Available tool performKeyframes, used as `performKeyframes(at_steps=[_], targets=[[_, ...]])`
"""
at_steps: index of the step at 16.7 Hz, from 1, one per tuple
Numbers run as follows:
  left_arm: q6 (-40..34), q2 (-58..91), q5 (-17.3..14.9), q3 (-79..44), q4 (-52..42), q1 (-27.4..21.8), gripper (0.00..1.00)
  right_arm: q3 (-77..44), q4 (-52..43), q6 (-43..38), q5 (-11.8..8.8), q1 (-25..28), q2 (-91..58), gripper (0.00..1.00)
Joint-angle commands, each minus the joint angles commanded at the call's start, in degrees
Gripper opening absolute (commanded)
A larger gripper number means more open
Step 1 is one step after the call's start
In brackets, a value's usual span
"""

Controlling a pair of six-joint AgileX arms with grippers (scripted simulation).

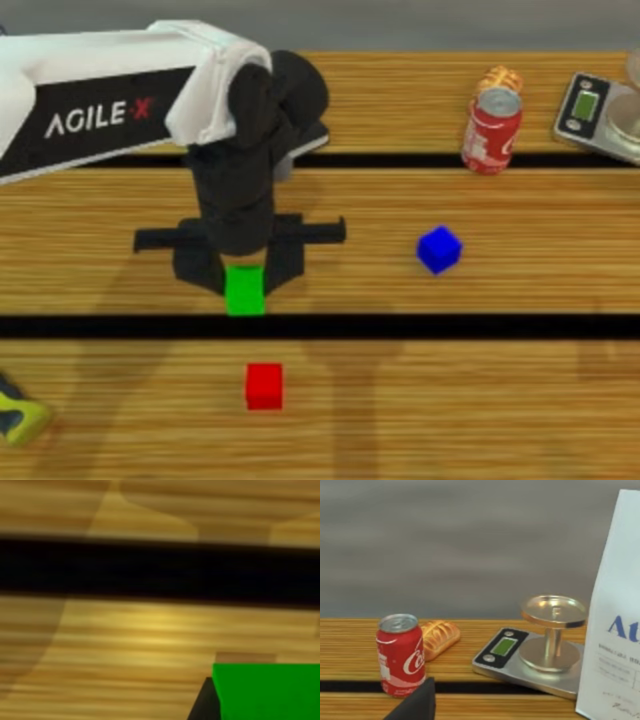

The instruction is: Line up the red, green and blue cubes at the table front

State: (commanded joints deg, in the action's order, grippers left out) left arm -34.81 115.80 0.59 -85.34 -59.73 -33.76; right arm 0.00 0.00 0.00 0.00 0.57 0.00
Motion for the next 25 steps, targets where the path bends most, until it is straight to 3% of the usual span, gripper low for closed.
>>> performKeyframes(at_steps=[3,6,11,19,24,25], targets=[[-8.04,1.69,0.12,-4.23,-2.26,-9.12,0.0,0.0,0.0,0.0,0.0,0.0,0.0,1.0],[-12.75,2.37,0.2,-6.69,-3.47,-13.96,0.0,0.0,0.0,0.0,0.0,0.0,0.0,1.0],[-12.99,2.22,0.17,-6.6,-3.23,-14.16,0.0,0.0,0.0,0.0,0.0,0.0,0.0,1.0],[-13.12,6.79,0.17,1.73,9.59,-14.35,0.0,0.0,0.0,0.0,0.0,0.0,0.0,1.0],[-13.12,7.21,0.17,2.4,10.54,-14.4,0.0,0.0,0.0,0.0,0.0,0.0,0.0,1.0],[-13.12,7.21,0.17,2.4,10.54,-14.4,0.08,0.0,0.0,0.0,0.0,0.0,0.0,1.0]])
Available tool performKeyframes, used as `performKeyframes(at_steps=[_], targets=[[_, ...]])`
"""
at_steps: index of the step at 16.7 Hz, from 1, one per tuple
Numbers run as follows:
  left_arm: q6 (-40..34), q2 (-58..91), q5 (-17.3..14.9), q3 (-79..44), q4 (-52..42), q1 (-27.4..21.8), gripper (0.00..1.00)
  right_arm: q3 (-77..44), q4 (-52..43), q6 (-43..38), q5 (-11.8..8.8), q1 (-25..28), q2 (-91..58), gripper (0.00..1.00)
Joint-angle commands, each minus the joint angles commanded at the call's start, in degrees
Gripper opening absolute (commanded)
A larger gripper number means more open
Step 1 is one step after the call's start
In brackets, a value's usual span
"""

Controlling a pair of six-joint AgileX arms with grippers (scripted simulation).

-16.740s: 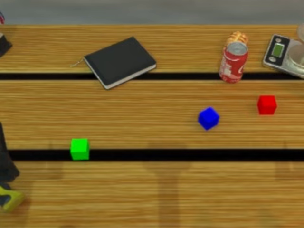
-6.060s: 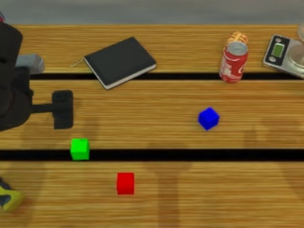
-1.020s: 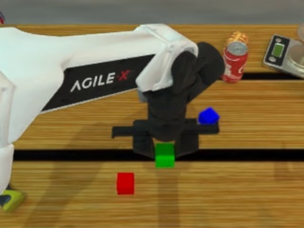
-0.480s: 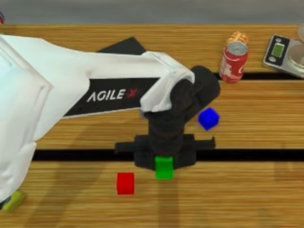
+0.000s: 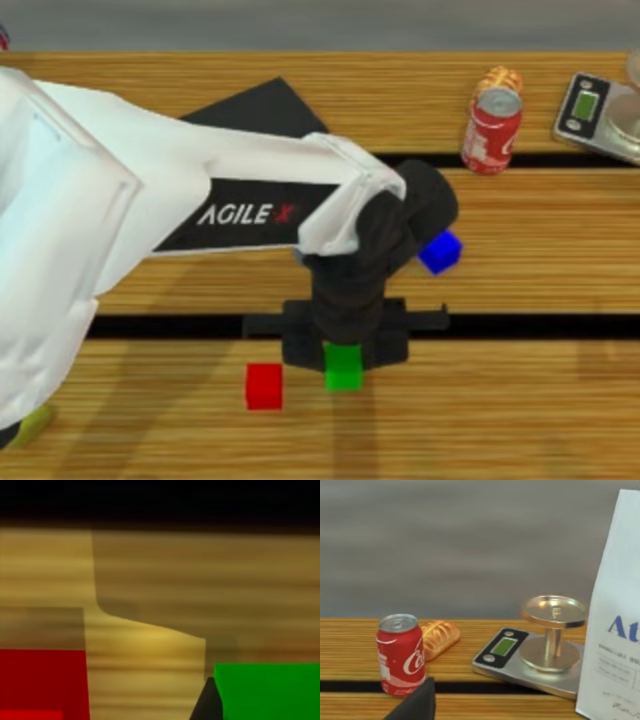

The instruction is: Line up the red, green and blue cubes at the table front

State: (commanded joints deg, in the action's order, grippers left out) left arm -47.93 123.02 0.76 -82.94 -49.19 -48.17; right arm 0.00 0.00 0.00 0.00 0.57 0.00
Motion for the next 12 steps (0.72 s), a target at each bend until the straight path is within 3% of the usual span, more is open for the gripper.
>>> performKeyframes(at_steps=[12], targets=[[0.0,0.0,0.0,0.0,0.0,0.0,0.98,0.0,0.0,0.0,0.0,0.0,0.0,1.0]])
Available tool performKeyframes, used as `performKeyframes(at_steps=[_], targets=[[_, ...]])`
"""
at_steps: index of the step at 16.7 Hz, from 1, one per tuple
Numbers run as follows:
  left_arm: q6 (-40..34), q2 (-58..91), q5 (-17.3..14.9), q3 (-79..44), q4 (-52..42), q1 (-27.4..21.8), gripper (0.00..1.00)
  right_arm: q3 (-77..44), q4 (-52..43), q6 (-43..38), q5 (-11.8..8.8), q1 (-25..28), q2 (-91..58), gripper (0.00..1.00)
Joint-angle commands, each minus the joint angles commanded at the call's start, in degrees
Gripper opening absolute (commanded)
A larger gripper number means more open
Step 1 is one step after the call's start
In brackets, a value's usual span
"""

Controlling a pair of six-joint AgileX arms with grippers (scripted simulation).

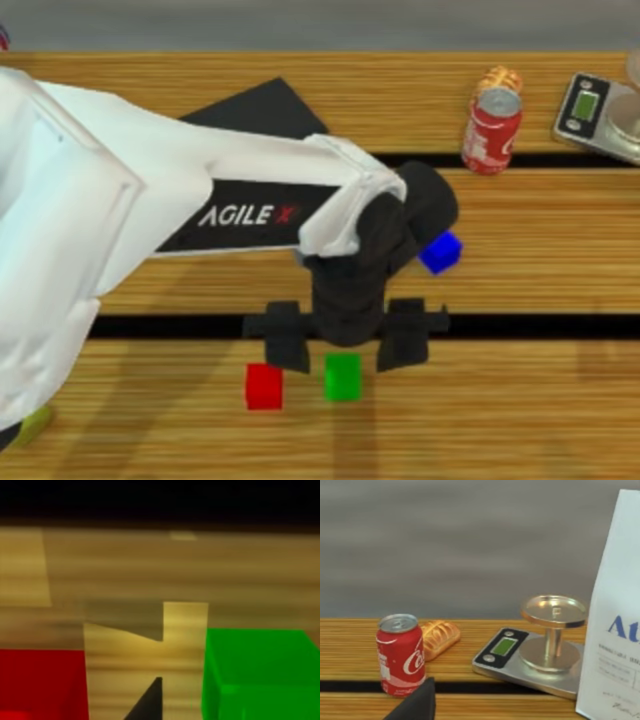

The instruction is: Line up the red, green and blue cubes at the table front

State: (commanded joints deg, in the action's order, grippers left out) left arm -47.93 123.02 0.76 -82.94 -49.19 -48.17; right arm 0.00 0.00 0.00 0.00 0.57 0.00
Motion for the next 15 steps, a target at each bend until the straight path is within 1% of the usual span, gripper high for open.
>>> performKeyframes(at_steps=[1,10,12,15], targets=[[0.0,0.0,0.0,0.0,0.0,0.0,1.0,0.0,0.0,0.0,0.0,0.0,0.0,1.0],[0.0,-0.09,0.01,-0.18,-0.21,0.07,1.0,0.0,0.0,0.0,0.0,0.0,0.0,1.0],[-0.16,-0.79,0.01,-1.69,-2.43,0.2,1.0,0.0,0.0,0.0,0.0,0.0,0.0,1.0],[-0.38,-3.04,0.01,-5.4,-9.14,0.66,1.0,0.0,0.0,0.0,0.0,0.0,0.0,1.0]])
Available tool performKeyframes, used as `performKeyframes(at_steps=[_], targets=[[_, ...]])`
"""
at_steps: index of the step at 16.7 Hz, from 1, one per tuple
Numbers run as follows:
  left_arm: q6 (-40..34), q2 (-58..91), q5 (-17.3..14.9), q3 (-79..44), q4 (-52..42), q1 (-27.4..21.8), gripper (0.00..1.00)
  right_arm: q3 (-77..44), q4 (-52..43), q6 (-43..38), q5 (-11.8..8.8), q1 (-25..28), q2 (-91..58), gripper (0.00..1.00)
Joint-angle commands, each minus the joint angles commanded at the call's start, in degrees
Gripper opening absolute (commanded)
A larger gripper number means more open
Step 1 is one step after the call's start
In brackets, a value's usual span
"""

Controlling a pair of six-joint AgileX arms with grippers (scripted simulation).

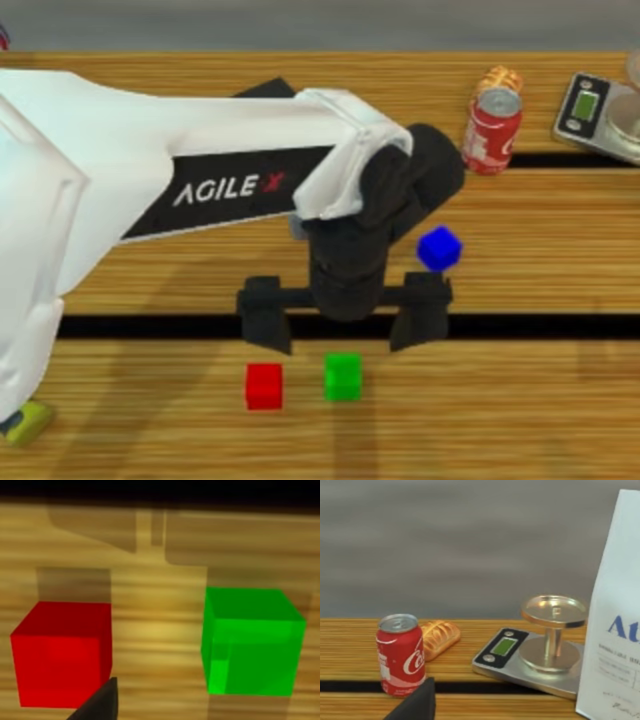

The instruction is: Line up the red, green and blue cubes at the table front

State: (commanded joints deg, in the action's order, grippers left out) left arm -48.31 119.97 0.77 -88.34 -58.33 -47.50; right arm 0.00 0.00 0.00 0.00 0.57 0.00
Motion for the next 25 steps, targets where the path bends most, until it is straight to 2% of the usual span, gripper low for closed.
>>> performKeyframes(at_steps=[4,9,13,18,25], targets=[[0.07,-2.33,0.04,-3.13,-4.72,0.34,1.0,0.0,0.0,0.0,0.0,0.0,0.0,1.0],[0.27,-2.65,0.05,-2.59,-4.27,0.23,1.0,-0.57,-0.4,0.04,-0.02,0.18,-0.57,1.0],[3.05,-10.37,0.17,3.5,-0.09,3.43,1.0,-8.72,-5.64,0.53,-0.11,2.27,-8.84,1.0],[10.18,-29.66,0.4,19.16,10.12,11.76,1.0,-30.75,-18.69,1.74,0.07,6.91,-32.61,1.0],[25.01,-66.3,0.44,48.55,29.75,27.28,1.0,-68.94,-42.73,3.86,0.14,15.05,-81.54,1.0]])
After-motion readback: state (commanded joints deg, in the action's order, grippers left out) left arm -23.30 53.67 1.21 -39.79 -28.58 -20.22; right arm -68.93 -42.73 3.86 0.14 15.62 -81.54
